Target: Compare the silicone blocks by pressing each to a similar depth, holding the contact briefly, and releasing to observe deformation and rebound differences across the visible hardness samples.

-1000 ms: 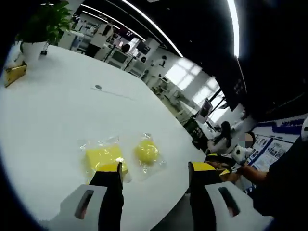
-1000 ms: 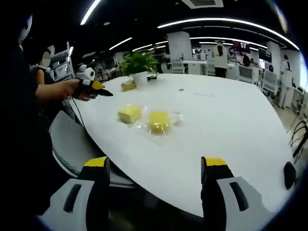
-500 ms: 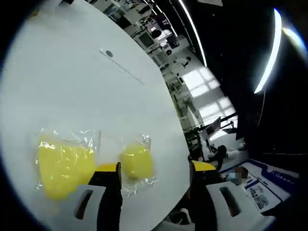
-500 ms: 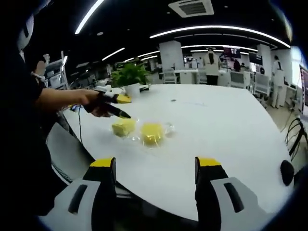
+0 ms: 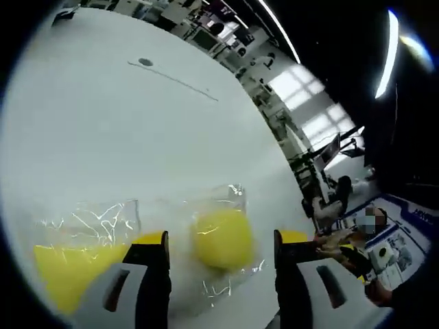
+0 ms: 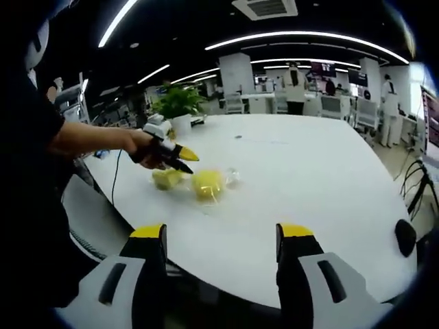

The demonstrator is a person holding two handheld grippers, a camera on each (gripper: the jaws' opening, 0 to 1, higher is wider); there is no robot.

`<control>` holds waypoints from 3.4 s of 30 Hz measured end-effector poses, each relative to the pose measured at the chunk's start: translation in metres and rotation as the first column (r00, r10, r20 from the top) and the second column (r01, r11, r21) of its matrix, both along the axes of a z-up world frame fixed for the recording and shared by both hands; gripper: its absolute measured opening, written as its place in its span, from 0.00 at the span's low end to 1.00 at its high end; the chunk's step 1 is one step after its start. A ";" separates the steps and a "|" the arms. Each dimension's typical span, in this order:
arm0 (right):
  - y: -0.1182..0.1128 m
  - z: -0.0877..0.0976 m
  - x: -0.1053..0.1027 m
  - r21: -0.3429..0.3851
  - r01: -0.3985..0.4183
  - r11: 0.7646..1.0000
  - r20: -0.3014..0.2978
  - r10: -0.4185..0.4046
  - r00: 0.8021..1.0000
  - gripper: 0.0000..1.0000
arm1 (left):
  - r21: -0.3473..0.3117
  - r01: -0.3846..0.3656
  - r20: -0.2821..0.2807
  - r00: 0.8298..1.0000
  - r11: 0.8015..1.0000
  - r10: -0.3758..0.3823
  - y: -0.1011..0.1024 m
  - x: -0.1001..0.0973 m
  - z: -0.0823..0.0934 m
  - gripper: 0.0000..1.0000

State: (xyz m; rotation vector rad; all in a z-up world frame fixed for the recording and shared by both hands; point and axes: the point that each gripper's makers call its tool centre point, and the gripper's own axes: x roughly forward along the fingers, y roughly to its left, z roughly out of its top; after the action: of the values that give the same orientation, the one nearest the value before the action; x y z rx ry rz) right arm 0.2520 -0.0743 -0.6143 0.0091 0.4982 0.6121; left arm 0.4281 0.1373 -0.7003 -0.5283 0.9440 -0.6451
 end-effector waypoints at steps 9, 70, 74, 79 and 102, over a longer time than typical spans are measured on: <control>-0.001 0.003 0.001 -0.017 0.002 1.000 0.015 -0.002 1.000 0.59 | 0.073 0.043 0.009 0.999 0.996 -0.043 -0.014 0.001 -0.019 0.57; -0.003 0.011 -0.002 -0.017 -0.008 1.000 0.058 0.009 0.998 0.54 | -0.224 0.012 0.277 0.960 0.975 0.052 -0.036 0.004 0.073 0.00; 0.007 0.012 -0.003 -0.012 -0.038 0.999 0.062 0.039 0.997 0.53 | -0.122 0.128 0.412 0.909 0.984 -0.067 -0.029 -0.011 0.099 0.00; 0.020 0.014 -0.001 -0.005 -0.082 0.997 0.071 0.082 0.994 0.53 | -0.109 0.174 0.476 0.873 0.979 -0.103 -0.013 -0.023 0.132 0.00; 0.117 0.075 0.030 0.166 -0.361 0.918 0.224 0.321 0.920 0.68 | -0.148 0.279 0.662 0.741 0.949 -0.115 0.031 -0.065 0.268 0.00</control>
State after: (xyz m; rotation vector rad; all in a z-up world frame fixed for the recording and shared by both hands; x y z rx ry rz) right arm 0.2822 0.0429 -0.5397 0.0577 0.2460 0.9980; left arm 0.3635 0.1679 -0.4327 -0.3687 0.2552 -1.0635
